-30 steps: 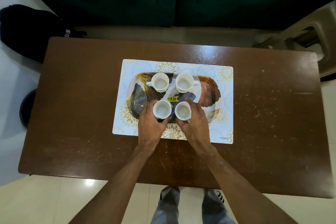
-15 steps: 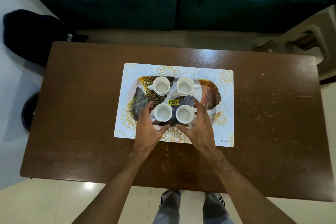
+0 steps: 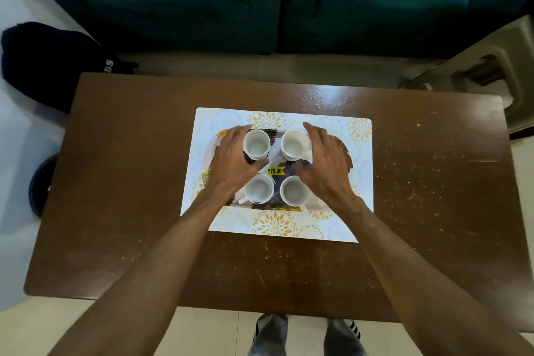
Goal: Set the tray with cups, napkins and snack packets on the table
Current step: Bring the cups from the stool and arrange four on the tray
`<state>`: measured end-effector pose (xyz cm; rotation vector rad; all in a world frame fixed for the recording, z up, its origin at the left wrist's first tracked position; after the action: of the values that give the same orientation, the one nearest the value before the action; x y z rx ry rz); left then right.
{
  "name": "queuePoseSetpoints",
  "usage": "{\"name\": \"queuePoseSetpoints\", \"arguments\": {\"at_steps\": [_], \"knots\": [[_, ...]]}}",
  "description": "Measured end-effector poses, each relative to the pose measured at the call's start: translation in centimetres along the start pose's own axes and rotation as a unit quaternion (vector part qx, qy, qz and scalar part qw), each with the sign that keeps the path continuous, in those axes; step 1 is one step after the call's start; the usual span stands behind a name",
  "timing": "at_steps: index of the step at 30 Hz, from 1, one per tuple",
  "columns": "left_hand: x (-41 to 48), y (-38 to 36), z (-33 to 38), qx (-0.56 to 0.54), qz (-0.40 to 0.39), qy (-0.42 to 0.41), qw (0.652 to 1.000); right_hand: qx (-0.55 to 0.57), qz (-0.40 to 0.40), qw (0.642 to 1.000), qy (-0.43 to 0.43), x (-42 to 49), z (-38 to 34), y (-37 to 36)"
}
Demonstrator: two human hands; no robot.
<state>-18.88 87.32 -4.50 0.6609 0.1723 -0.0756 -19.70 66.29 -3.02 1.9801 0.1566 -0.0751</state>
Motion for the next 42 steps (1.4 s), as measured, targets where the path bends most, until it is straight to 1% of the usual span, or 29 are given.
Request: {"name": "queuePoseSetpoints", "arguments": {"at_steps": [1, 3, 5, 7, 11, 14, 15, 16, 18, 20, 22, 25, 28, 33, 36, 42], "knots": [[0.6, -0.2, -0.1, 0.014, -0.022, -0.001, 1.0, -0.004, -0.026, 0.999, 0.019, 0.6, 0.0, -0.1], [1.3, -0.5, -0.2, 0.029, -0.031, -0.004, 0.999, -0.008, -0.061, 0.997, 0.041, 1.5, 0.0, -0.2], [1.7, -0.6, -0.3, 0.033, -0.016, -0.022, 0.999, -0.017, -0.062, 0.997, 0.051, 2.3, 0.3, -0.2], [2.1, -0.7, 0.0, 0.029, -0.023, -0.049, 0.998, -0.033, -0.055, 0.996, 0.062, 2.8, 0.4, 0.0], [3.3, -1.2, 0.5, 0.056, -0.088, -0.079, 0.991, -0.062, -0.048, 0.991, 0.107, 3.5, 1.0, 0.0], [3.7, -1.1, 0.6, 0.07, -0.118, -0.081, 0.987, -0.031, -0.062, 0.993, 0.1, 3.5, 1.5, 0.2], [3.4, -1.0, 0.7, 0.064, -0.111, -0.079, 0.989, -0.012, -0.062, 0.994, 0.085, 3.3, 1.5, 0.3], [2.8, -0.9, 0.8, 0.051, -0.087, -0.072, 0.992, 0.008, -0.058, 0.996, 0.067, 3.0, 1.4, 0.5], [1.5, -0.7, 1.2, 0.021, 0.002, -0.041, 0.999, 0.03, -0.029, 0.999, 0.021, 2.1, 0.9, 0.4], [-0.1, -1.1, 1.7, 0.019, 0.085, -0.001, 0.996, 0.017, 0.023, 0.999, -0.04, 1.3, 0.2, 0.0], [-1.0, -1.6, 2.2, 0.032, 0.12, 0.022, 0.992, 0.005, 0.043, 0.995, -0.091, 0.7, -0.5, -0.6], [-1.0, -2.2, 2.6, 0.042, 0.105, 0.041, 0.993, -0.006, 0.017, 0.996, -0.091, 0.5, -0.9, -1.3], [-0.1, -2.5, 2.0, 0.056, 0.078, 0.039, 0.995, 0.002, 0.007, 0.997, -0.082, 0.9, -0.7, -1.1], [0.0, -1.9, 1.3, 0.033, 0.084, 0.017, 0.996, 0.019, -0.021, 0.998, -0.049, 1.3, 0.1, -0.7], [0.0, -1.9, 0.9, 0.035, 0.079, 0.036, 0.996, 0.041, -0.028, 0.997, -0.053, 1.4, 0.1, -0.9], [0.0, -2.3, 0.8, 0.009, 0.065, 0.028, 0.997, 0.097, -0.013, 0.991, -0.091, 0.9, -0.3, -1.3]]}}
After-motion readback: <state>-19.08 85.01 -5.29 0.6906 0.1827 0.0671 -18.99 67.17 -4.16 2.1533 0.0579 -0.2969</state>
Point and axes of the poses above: each hand's wrist, its own x-axis towards the middle knuckle, its own y-axis out of the back of the hand, z = x × y, the point moved 1 cm from there along x, towards the middle knuckle, and after that the axes turned 10 degrees about -x, right-handed, at the moved point
